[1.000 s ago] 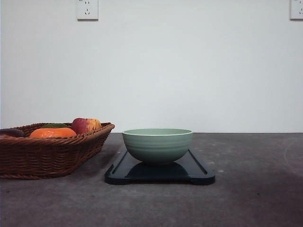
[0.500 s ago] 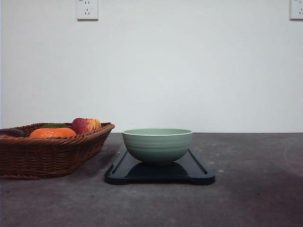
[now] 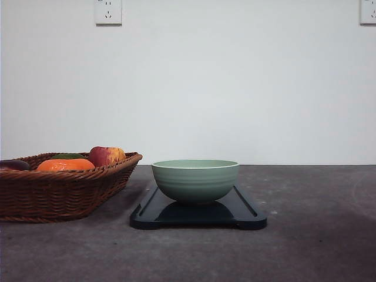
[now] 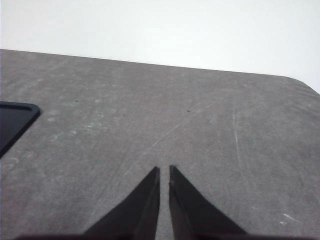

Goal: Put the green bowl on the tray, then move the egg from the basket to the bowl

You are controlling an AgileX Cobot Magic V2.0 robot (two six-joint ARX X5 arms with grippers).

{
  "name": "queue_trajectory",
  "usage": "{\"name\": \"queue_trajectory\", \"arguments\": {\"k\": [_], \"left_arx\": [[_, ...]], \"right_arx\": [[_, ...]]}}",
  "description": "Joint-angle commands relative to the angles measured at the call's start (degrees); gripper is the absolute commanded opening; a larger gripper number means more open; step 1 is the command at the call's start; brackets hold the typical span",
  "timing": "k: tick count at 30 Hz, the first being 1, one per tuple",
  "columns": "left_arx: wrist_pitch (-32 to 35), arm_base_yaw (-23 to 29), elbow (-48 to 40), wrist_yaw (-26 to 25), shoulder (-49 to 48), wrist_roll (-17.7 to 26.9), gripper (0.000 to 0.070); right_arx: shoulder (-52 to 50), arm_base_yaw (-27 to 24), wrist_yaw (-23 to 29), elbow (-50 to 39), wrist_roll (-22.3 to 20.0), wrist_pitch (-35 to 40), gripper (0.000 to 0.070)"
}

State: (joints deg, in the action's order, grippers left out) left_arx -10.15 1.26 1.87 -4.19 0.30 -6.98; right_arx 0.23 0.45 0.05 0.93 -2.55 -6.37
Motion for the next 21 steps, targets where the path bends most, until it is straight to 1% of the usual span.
{"name": "queue_trajectory", "arguments": {"k": [1,21], "left_arx": [[-0.20,0.06,-1.09,0.17,-0.11,0.02,0.0020],[-0.20,0.06,-1.09,0.17,-0.11,0.02,0.0020]], "right_arx": [[-0.02,0.17,0.00,-0.24,0.72,0.74,0.0028],[-0.02,0.17,0.00,-0.24,0.72,0.74,0.0027]]}}
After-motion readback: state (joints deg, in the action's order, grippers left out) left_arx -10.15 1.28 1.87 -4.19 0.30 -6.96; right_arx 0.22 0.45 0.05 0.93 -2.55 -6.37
